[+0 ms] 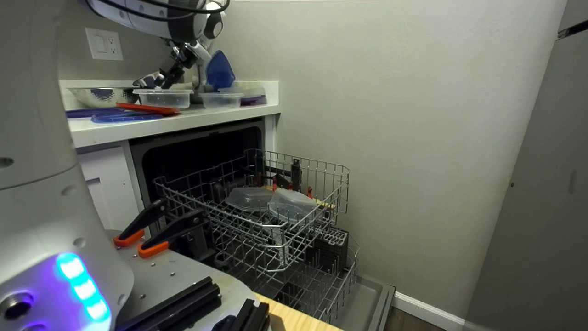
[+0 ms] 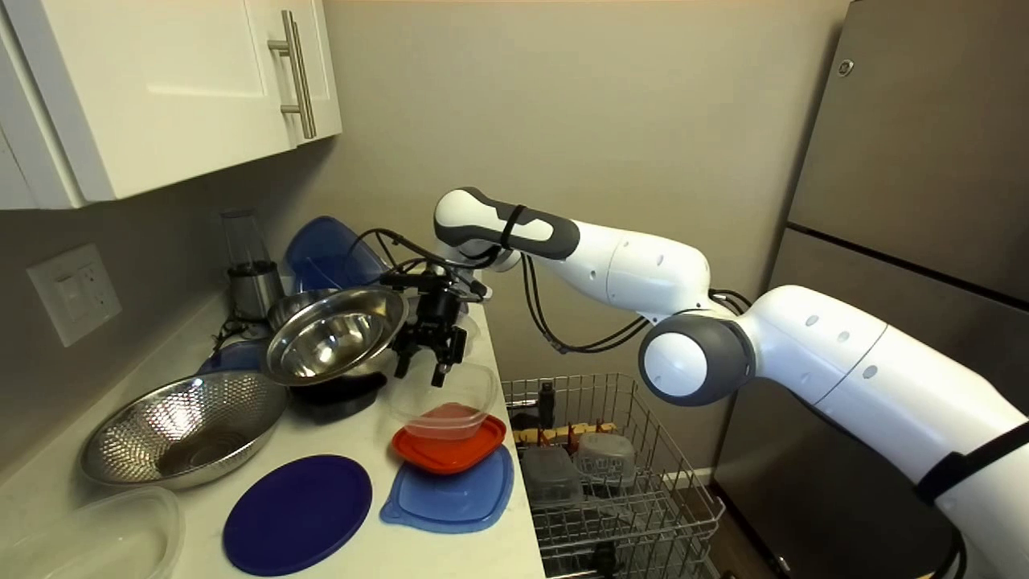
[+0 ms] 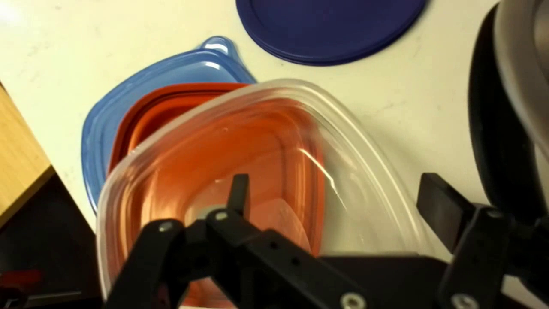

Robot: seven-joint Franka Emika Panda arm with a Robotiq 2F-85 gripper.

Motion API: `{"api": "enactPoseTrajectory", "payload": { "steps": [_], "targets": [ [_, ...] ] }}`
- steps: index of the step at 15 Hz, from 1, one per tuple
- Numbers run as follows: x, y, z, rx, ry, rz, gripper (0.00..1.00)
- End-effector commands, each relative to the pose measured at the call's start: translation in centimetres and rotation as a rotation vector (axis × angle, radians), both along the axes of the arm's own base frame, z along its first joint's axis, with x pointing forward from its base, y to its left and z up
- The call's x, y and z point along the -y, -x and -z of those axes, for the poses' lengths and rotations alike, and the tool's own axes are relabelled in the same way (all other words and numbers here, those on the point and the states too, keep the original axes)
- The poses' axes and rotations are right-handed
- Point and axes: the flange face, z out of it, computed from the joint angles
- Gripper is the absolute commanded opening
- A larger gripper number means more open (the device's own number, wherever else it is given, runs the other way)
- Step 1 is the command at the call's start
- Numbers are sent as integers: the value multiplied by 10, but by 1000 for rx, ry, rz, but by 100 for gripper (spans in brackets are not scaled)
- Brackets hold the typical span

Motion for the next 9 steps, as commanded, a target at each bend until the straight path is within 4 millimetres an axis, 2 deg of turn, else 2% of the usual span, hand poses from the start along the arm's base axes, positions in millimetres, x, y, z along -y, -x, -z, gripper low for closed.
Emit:
{"api": "enactPoseTrajectory", "payload": {
  "steps": [1,4,9],
  "targets": [
    [-10,22,-36,33,80,-72,100],
    [-14,31,-48,60,116,-116,100],
    [-12,39,-53,54,145,-158,100]
  ]
}}
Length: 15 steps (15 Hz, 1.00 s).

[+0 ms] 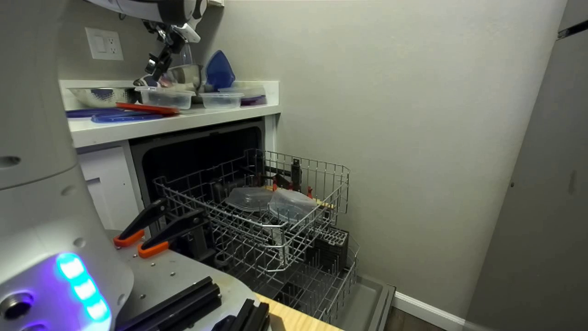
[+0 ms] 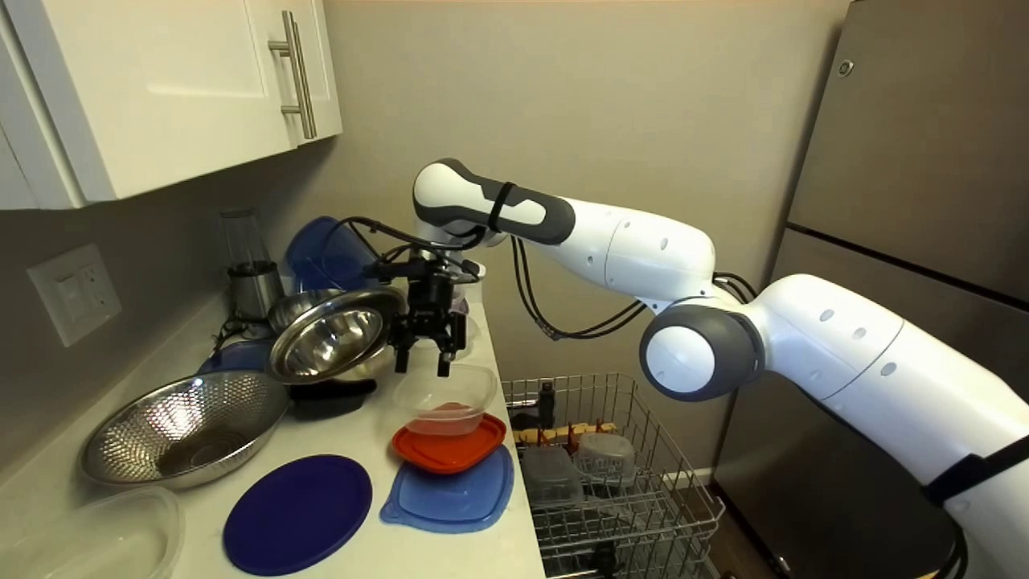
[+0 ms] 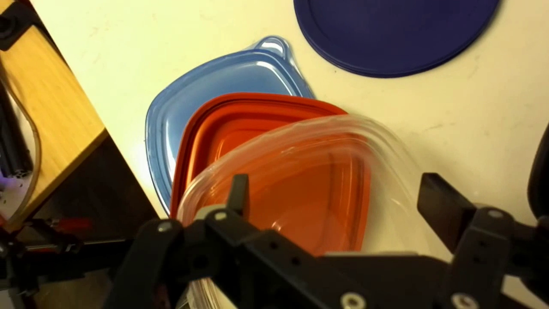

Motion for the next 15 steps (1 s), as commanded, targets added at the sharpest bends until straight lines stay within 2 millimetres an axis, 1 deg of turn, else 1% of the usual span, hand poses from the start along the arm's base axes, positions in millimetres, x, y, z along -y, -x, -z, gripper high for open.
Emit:
{"api": "enactPoseTrajectory", "payload": {
  "steps": [1,5,7,10,15],
  "targets": [
    [6,7,-8,-22,39,-41,100],
    [9,18,-12,-65,96,-56,100],
    [10,26,-19,-79,129,-81,100],
    [10,44,-33,-102,192,-135,100],
    [15,82,-62,-121,365,-250,100]
  ]
}}
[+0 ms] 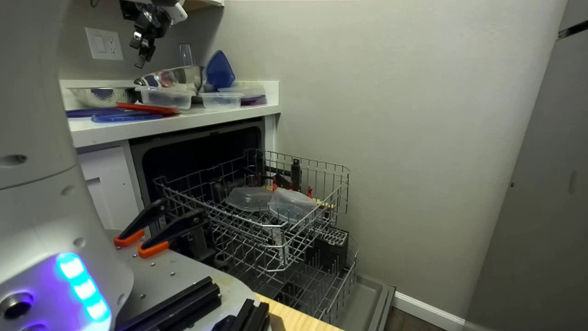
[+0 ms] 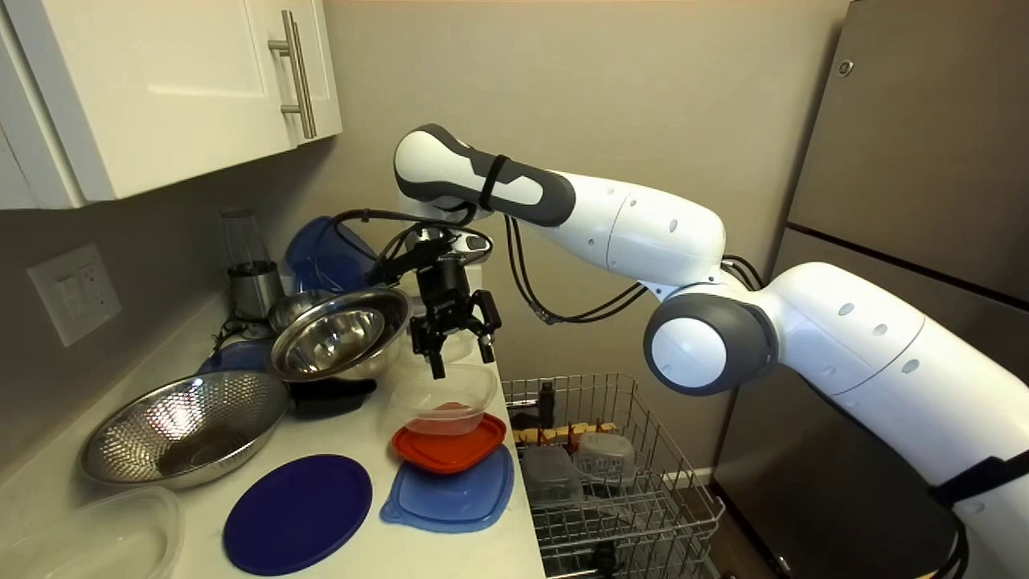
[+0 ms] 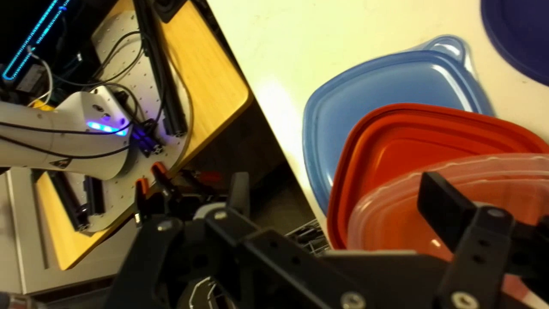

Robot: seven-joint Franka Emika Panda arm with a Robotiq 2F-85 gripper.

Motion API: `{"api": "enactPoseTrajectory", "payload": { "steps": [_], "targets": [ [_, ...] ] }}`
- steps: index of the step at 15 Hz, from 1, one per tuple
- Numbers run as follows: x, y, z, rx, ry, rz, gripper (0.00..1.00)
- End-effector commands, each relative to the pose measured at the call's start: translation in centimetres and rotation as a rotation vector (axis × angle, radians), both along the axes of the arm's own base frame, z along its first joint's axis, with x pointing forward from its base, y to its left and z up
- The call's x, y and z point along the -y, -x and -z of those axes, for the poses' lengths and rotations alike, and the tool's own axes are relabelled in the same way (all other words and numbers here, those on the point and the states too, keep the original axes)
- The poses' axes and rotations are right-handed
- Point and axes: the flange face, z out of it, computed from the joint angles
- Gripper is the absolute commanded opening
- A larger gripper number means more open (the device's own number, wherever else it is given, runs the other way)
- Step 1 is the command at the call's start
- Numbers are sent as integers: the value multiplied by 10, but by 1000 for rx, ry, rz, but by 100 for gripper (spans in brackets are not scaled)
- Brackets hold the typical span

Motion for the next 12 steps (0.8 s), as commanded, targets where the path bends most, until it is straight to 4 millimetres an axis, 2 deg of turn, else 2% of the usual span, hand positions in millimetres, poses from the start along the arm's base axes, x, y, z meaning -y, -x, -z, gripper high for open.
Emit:
{"api": "enactPoseTrajectory", "payload": {
  "steps": [1,2,3,6,12],
  "targets": [
    [7,25,-28,-4,127,-73,100],
    [9,31,-31,-8,153,-91,100],
    [3,21,-19,-7,98,-56,100],
    [3,28,-27,0,128,-71,100],
    [4,28,-26,1,134,-68,100]
  ]
}}
